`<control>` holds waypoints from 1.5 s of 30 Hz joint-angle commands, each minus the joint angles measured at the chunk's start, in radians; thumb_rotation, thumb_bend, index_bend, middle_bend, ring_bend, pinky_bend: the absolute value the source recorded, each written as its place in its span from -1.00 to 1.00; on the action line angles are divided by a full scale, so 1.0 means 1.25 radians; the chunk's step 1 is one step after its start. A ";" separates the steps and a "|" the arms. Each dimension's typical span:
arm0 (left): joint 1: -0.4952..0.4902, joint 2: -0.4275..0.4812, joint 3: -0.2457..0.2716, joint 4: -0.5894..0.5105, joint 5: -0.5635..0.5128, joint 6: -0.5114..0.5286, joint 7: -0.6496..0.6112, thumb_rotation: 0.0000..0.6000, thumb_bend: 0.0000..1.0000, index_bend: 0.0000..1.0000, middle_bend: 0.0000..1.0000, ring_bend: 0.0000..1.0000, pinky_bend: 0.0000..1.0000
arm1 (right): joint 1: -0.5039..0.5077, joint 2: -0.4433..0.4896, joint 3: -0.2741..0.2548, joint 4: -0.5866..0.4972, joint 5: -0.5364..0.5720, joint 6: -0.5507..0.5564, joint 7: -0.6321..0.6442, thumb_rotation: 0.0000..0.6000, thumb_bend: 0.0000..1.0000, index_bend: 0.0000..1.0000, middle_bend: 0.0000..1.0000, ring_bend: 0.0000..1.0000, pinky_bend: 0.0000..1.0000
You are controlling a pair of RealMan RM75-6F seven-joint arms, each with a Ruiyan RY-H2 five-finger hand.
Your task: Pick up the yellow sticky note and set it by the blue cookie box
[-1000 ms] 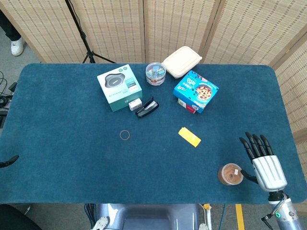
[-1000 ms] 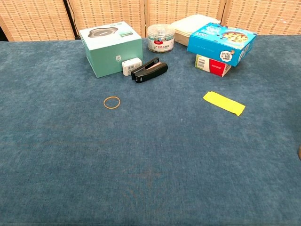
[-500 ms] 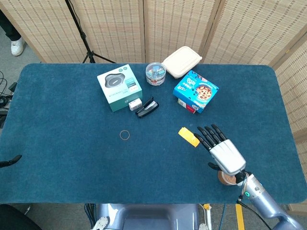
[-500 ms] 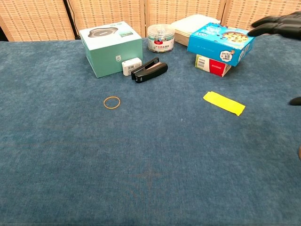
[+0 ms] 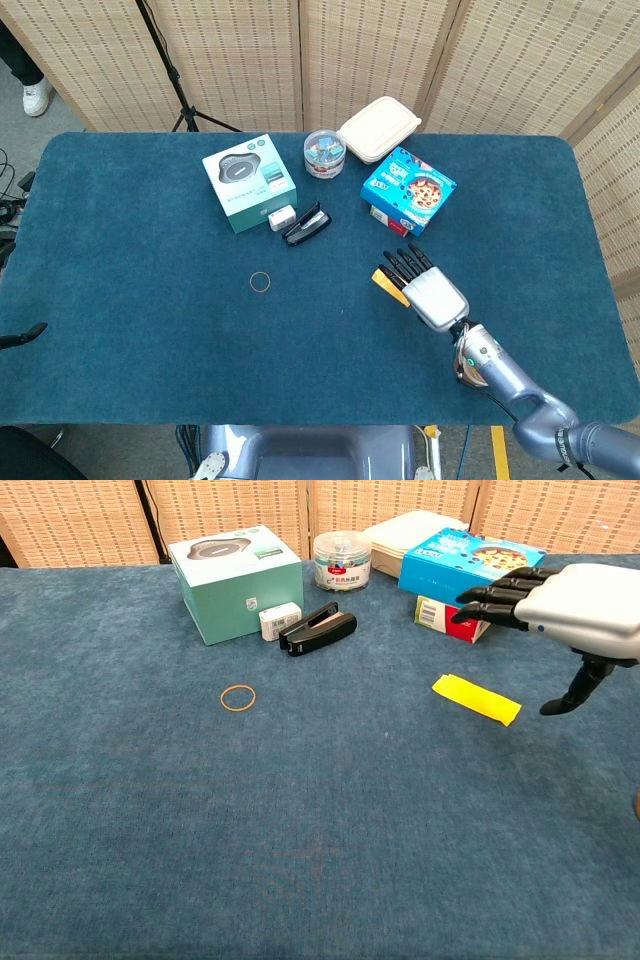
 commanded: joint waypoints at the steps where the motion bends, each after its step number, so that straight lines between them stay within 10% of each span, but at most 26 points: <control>1: -0.001 0.000 0.000 0.000 -0.001 -0.002 0.000 1.00 -1.00 -1.00 -1.00 -1.00 -1.00 | 0.011 -0.027 -0.007 0.033 0.017 -0.010 -0.007 1.00 -1.00 -0.82 -1.00 -1.00 -1.00; 45: -0.017 -0.004 -0.008 0.002 -0.039 -0.030 0.009 1.00 -1.00 -1.00 -1.00 -1.00 -1.00 | 0.094 -0.197 -0.035 0.280 0.064 -0.010 0.092 1.00 -1.00 -0.70 -1.00 -1.00 -1.00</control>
